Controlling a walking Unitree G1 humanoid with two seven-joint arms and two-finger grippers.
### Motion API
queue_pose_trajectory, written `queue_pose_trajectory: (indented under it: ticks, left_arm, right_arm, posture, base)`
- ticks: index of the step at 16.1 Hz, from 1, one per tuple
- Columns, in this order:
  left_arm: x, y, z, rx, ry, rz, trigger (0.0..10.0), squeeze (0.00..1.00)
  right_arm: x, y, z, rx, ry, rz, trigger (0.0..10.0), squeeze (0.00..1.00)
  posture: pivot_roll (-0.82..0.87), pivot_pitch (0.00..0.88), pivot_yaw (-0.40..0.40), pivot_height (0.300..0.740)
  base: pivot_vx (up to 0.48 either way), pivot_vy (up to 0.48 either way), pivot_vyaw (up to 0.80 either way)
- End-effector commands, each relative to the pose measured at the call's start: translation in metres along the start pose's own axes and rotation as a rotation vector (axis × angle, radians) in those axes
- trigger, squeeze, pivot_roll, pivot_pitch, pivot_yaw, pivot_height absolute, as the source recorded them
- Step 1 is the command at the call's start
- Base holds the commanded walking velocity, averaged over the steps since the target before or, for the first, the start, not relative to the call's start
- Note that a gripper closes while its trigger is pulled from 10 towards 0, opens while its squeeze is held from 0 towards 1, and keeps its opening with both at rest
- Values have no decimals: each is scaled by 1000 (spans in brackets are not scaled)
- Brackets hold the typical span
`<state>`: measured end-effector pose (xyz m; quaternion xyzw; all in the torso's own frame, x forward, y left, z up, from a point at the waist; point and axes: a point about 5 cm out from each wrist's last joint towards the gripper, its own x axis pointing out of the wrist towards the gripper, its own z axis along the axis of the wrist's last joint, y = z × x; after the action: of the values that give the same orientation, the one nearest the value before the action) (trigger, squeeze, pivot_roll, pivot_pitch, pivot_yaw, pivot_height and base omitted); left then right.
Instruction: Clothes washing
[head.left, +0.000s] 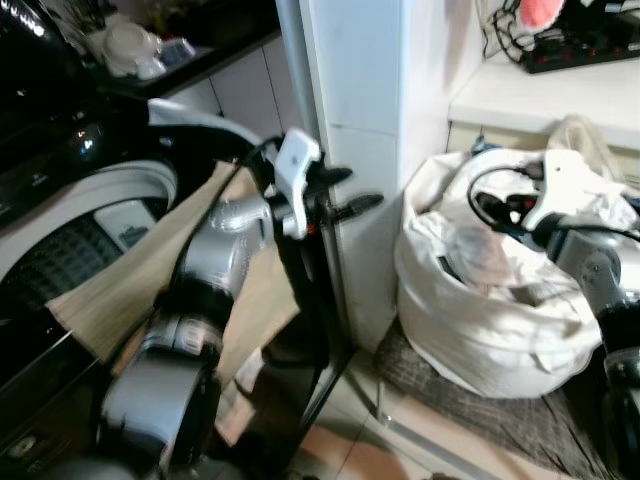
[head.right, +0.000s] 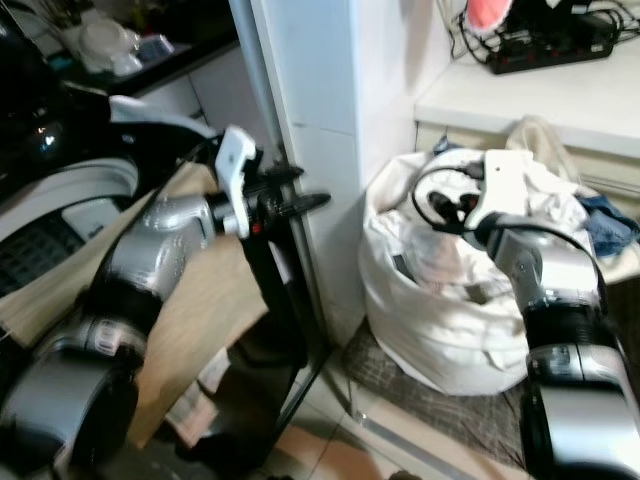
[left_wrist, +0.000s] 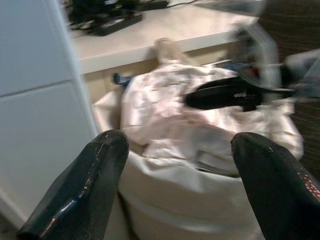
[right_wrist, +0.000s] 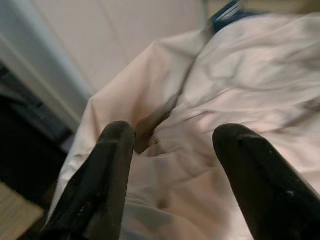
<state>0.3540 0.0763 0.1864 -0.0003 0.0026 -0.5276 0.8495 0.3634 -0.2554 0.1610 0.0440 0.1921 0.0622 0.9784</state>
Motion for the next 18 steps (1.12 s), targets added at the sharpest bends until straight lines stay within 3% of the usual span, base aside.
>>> queue_pose_trajectory:
  ticks: [1, 2, 3, 4, 5, 8, 9, 10, 18]
  left_arm:
    - [-4, -10, 8, 26, 2, -74, 10000, 0]
    - [-5, -18, 7, 29, 14, -116, 10000, 0]
    - [-6, -30, 5, 25, 38, -146, 10000, 0]
    - [-8, -35, 2, 17, 56, -143, 10000, 0]
    - [-12, -39, -3, 6, 84, -133, 10000, 0]
    - [-14, -38, 0, 11, 66, -86, 10000, 0]
    - [-16, -38, 2, 10, 65, -54, 10000, 0]
    - [-16, -40, 3, 13, 67, -43, 10000, 0]
    - [-11, -39, 6, 20, 62, -13, 10000, 0]
  right_arm:
    - [7, 4, -9, -19, 42, 28, 10000, 1000]
    - [10, 6, -15, -36, 81, 35, 10000, 1000]
    - [15, 6, -28, -117, 175, -5, 10000, 1000]
    - [18, 5, -39, -206, 241, -57, 10000, 827]
    - [19, 5, -49, -185, 284, -75, 10000, 0]
    - [18, 1, -57, -228, 334, -107, 10000, 0]
    - [19, -1, -56, -243, 332, -122, 2431, 0]
    - [18, -3, -53, -258, 323, -139, 0, 0]
    - [16, -14, -43, -278, 284, -183, 0, 0]
  posture:
    - [-121, 0, 152, 740]
    - [-114, 0, 149, 740]
    - [-111, 0, 152, 740]
    - [-112, 0, 154, 740]
    - [-106, 0, 148, 740]
    - [-100, 0, 139, 740]
    - [-101, 0, 137, 740]
    - [-103, 0, 136, 740]
    - [-109, 0, 137, 740]
  base:
    - [0, 0, 0]
    - [0, 0, 0]
    - [0, 0, 0]
    - [0, 0, 0]
    - [0, 0, 0]
    - [0, 0, 0]
    - [0, 0, 0]
    - [0, 0, 0]
    - [0, 0, 0]
